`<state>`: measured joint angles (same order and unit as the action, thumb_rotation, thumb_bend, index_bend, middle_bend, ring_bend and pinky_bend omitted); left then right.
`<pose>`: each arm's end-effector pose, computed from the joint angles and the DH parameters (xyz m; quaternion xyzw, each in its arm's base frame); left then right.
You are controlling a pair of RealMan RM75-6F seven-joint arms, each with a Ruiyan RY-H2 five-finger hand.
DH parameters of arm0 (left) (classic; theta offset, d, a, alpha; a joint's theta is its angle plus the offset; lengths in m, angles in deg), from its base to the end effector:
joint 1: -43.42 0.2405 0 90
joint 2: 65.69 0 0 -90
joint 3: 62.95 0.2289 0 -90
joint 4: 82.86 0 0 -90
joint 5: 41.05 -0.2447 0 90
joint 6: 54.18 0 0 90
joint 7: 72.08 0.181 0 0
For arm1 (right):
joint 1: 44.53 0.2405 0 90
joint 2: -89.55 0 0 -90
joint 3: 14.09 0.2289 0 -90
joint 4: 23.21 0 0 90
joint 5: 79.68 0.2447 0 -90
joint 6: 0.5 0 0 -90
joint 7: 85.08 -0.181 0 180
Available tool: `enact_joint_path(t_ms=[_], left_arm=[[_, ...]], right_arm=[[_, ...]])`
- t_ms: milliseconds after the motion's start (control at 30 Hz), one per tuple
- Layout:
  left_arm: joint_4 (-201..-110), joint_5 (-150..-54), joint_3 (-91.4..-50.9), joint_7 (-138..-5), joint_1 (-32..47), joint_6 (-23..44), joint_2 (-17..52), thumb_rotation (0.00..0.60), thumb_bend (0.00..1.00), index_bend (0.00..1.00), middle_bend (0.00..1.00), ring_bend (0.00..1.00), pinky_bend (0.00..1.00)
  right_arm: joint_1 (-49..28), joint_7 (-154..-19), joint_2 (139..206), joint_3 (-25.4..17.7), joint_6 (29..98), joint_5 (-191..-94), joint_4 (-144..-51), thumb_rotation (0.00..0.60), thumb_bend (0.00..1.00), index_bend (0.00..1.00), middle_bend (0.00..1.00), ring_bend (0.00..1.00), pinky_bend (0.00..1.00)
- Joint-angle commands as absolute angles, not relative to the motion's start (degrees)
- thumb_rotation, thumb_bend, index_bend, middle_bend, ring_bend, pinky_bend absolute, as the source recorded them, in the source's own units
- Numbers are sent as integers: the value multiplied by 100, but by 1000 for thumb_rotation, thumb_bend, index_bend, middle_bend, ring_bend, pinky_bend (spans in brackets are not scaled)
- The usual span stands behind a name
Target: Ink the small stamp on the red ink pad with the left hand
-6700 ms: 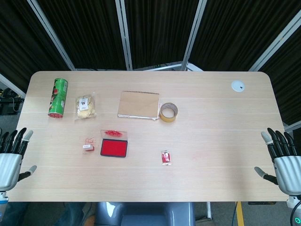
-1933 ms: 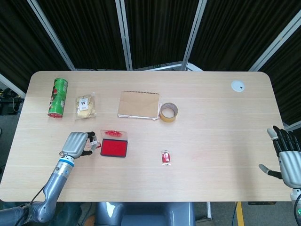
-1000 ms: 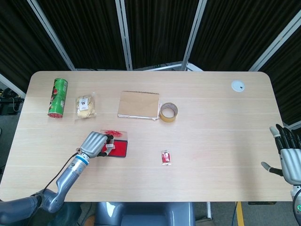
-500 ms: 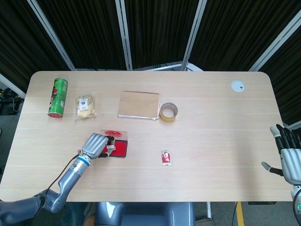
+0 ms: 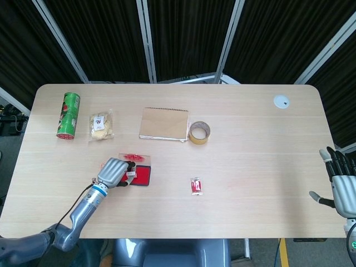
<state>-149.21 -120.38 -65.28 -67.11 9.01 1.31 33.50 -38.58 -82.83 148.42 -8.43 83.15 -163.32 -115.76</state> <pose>-0.1910 0.3235 -0.1193 -0.7641 -0.3937 -0.3425 0.3793 -0.3074 -0.2372 0.1521 0.6012 -0.3448 0.3616 0.6237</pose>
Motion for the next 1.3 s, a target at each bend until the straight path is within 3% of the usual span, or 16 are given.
enact_joint_path(t_ms=[33,400,867,1300], left_arm=[[-14927,-12045,-6527,-6715,906,141,3347,600,402,611,574,838,944],[-15235,-12085,-6653,-6706,926,354,3119,600,401,613,574,838,943],[-16031,-11907,-6703,-6742,1202,630,2243,600,401,612,575,838,943],[-15440,-11822,-6408,-7177,1649,722,2234,600,403,600,562,838,941]], right_arm=[[-3859,-8287,14839,-846,8316,-16337,-11580,600,0,0,0,0,0],[-3863,-8300,14832,-850,8329,-16353,-11588,600,0,0,0,0,0],[-3884,-8306,14815,-886,8390,-16457,-11646,600,0,0,0,0,0],[-3928,-8344,14761,-934,8514,-16625,-11738,600,0,0,0,0,0]])
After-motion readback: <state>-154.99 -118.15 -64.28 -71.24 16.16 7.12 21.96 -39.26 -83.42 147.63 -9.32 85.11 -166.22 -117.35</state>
